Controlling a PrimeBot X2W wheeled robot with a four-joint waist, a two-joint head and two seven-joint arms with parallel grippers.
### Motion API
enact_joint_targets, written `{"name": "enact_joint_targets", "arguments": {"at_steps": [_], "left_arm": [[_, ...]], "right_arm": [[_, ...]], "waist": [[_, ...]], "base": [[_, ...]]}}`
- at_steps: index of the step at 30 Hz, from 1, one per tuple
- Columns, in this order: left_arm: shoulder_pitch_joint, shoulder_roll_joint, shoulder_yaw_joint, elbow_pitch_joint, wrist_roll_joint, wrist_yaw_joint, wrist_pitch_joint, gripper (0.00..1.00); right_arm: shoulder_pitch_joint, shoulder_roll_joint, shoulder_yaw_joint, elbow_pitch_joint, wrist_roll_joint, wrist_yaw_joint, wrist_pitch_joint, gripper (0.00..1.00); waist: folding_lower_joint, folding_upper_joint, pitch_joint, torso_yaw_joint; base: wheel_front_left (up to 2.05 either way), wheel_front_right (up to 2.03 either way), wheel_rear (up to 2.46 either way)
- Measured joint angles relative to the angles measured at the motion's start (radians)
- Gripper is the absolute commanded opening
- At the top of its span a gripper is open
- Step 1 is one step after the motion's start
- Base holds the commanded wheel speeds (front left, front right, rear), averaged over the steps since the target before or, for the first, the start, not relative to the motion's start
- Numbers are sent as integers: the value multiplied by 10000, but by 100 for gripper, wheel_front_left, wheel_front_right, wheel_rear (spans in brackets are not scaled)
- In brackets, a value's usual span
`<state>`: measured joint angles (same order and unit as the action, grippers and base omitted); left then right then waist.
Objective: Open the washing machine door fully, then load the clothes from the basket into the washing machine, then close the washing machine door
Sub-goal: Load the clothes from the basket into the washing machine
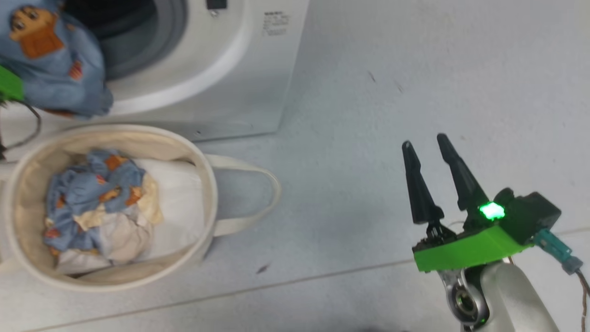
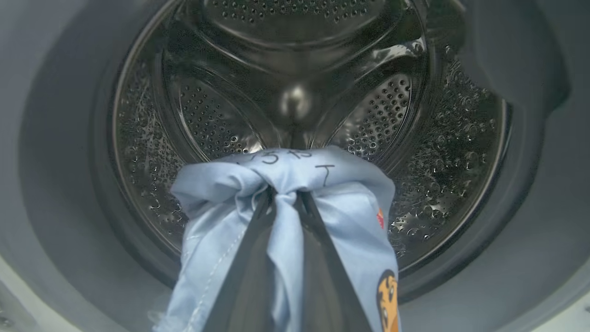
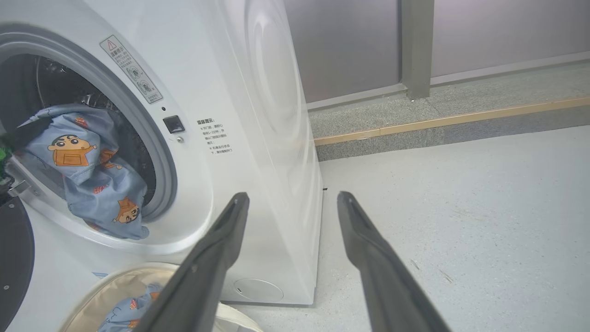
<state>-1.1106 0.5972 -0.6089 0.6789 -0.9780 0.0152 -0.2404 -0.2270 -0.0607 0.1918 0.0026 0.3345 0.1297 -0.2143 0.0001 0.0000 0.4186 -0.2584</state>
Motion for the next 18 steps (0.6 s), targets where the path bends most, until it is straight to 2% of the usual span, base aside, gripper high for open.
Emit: {"name": "enact_joint_targets", "arguments": {"at_steps": [4,8,16,18], "left_arm": [[-988,-10,-29,995,226,-416,52,0],[-2185,-21,-105,1944,391,-809,543,0],[-4171,-86,-407,3605,550,-1260,1847,0],[-4585,-142,-439,3862,566,-1308,1898,0]], "right_arm": [[-246,25,90,-109,63,0,-157,100],[-350,38,232,-171,270,0,-263,100],[-501,73,366,-410,600,0,-351,100],[-636,107,355,-579,637,0,-353,100]], "waist": [[1,0,645,-299],[1,0,1300,-580],[3,0,2510,-1126],[3,0,2748,-1239]], "base": [[0,0,0],[0,0,0],[0,0,0],[0,0,0]]}}
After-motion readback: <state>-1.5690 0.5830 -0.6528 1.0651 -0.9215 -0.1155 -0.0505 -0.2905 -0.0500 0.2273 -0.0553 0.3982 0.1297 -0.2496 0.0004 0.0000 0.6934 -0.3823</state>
